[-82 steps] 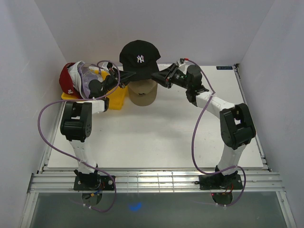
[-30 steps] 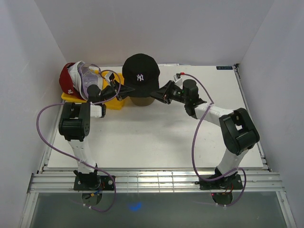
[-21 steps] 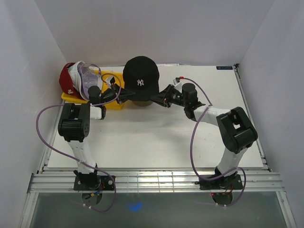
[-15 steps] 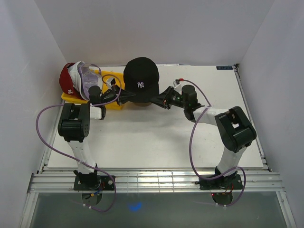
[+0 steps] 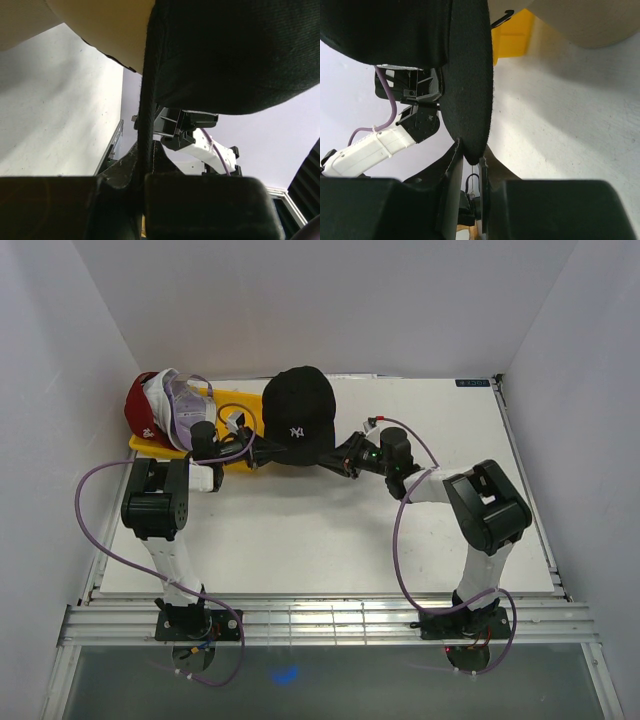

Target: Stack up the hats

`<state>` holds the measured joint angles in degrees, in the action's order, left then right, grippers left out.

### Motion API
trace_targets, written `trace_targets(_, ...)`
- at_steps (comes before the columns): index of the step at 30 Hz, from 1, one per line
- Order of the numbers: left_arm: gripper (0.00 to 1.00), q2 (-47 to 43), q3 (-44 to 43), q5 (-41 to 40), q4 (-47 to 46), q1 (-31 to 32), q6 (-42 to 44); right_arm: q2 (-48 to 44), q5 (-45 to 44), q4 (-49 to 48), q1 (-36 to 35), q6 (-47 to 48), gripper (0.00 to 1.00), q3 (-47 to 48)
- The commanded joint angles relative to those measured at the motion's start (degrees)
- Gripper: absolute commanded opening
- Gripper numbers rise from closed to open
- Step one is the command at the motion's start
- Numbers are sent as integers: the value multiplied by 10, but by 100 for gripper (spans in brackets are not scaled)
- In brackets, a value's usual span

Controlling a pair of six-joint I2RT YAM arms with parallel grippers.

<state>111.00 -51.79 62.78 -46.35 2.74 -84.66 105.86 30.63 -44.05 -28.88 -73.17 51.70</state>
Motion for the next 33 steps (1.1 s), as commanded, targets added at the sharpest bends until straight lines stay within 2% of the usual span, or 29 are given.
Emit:
trace_targets(1, 0, -17, 5, -43, 76, -12, 28, 11, 21, 2, 3, 26, 10, -18)
trace_targets(7, 3, -12, -11, -47, 122, -12, 65, 23, 21, 0, 6, 25, 10, -22)
trace_targets(8, 8, -13, -13, -47, 129, -12, 72, 25, 21, 0, 5, 25, 9, -23)
trace_targets(11, 15, -12, -17, -49, 141, -12, 80, 32, 19, 0, 5, 25, 9, -24)
trace_targets(15, 34, -15, -20, -54, 159, -12, 96, 42, 16, 1, 6, 22, 9, -22)
trace_targets(18, 41, -18, -20, -56, 169, -12, 104, 47, 12, 1, 7, 22, 9, -23)
trace_targets(28, 43, -39, -26, -64, 224, -12, 143, 65, 1, 2, 7, 18, 9, -12)
trace_targets(33, 49, -64, -32, -87, 297, -12, 201, 75, -4, 5, 6, 14, 8, -4)
